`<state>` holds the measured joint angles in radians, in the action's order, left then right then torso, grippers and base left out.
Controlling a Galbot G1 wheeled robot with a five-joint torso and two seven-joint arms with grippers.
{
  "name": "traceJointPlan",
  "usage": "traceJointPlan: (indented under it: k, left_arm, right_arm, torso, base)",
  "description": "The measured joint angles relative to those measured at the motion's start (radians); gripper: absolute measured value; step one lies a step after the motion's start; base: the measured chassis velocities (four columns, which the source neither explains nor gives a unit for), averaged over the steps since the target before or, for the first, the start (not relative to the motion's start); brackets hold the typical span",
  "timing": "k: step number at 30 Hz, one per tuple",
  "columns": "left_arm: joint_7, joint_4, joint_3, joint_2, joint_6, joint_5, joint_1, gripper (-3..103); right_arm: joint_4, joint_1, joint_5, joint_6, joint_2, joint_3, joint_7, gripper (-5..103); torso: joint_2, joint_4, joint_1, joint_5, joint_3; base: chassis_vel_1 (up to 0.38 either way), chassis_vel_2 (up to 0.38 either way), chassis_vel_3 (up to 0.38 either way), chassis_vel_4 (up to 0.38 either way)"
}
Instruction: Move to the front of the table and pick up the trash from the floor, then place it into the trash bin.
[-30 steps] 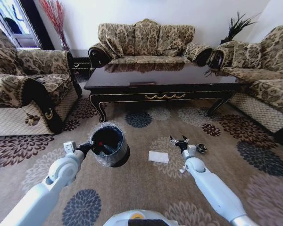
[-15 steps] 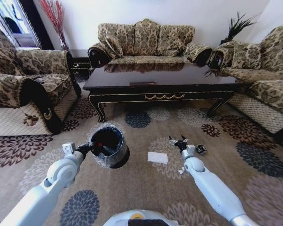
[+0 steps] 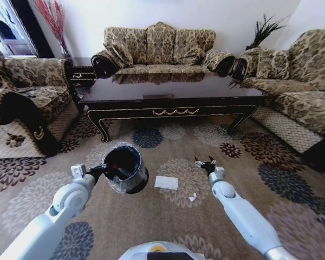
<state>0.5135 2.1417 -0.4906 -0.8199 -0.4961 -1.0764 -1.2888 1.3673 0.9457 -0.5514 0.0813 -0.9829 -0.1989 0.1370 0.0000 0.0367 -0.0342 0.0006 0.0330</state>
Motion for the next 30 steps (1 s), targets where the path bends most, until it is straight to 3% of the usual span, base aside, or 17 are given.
traceJointPlan:
  k: [7,16,20,30]
  left_arm:
    - [0.001,0.001,-0.002,0.001,0.001,0.001,-0.002,3]
    - [0.001,0.009,-0.004,-0.002,0.004,0.008,-0.012,3]
    - [0.001,0.015,-0.018,-0.001,0.004,0.009,-0.026,3]
    - [0.0,0.03,-0.034,-0.002,0.007,0.01,-0.044,3]
  right_arm:
    - [-0.03,0.002,0.069,-0.072,0.009,0.018,0.05,100]
    - [-0.166,-0.051,0.152,-0.163,0.015,0.064,0.068,100]
    - [-0.242,-0.102,0.161,-0.202,0.01,0.079,0.074,100]
    - [-0.422,-0.205,0.165,-0.184,-0.028,0.089,0.05,100]
  torso:
    - [0.0,-0.0015,0.0,-0.0012,0.0]
    - [0.0,-0.0001,0.0,-0.0005,0.0]
    - [0.0,-0.0007,0.0,-0.0006,0.0]
    - [0.0,-0.0004,0.0,-0.0006,0.0]
  base:
    - [-0.005,0.003,0.016,0.005]
    - [0.007,0.016,-0.001,-0.008]
    - [0.0,0.0,0.0,0.0]
    - [0.0,0.0,0.0,0.0]
